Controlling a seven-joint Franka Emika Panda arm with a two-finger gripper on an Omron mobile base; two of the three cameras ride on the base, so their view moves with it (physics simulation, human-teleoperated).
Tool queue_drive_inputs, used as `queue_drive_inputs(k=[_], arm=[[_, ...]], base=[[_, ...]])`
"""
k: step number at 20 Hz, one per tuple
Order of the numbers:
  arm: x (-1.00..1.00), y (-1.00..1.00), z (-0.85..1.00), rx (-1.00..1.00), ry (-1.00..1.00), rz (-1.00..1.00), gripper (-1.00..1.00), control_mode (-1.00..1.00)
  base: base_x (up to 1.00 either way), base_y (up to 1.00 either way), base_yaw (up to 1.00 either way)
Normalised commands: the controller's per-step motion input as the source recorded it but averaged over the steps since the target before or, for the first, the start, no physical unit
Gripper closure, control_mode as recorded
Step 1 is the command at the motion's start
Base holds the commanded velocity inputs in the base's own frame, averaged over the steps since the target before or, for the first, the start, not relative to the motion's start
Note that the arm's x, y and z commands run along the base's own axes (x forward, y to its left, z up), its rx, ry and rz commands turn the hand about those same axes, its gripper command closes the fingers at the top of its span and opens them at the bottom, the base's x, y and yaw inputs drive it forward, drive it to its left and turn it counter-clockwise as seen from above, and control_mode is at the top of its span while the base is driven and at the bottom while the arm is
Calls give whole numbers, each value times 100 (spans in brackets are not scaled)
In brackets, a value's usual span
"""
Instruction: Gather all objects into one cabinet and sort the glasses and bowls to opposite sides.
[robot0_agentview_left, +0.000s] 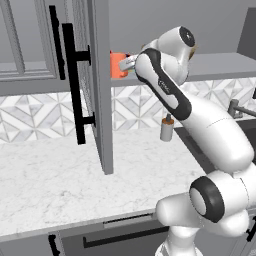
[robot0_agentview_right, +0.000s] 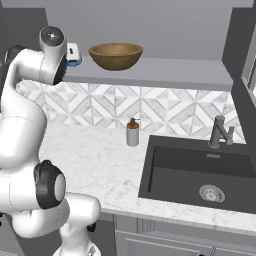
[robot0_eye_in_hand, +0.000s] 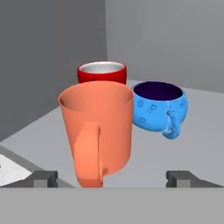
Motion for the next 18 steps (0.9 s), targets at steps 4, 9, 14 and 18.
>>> queue_drive_inputs(k=[4,9,14,18], arm=[[-64,-49,11,0,1,-27,-100,-100],[-46,-64,14,1,3,-28,-100,-100],[-26,-74,29,8,4,-27,-100,-100],[0,-68,18,12,2,-26,-100,-100]], base=[[0,0,0],[0,0,0],[0,0,0],[0,0,0]])
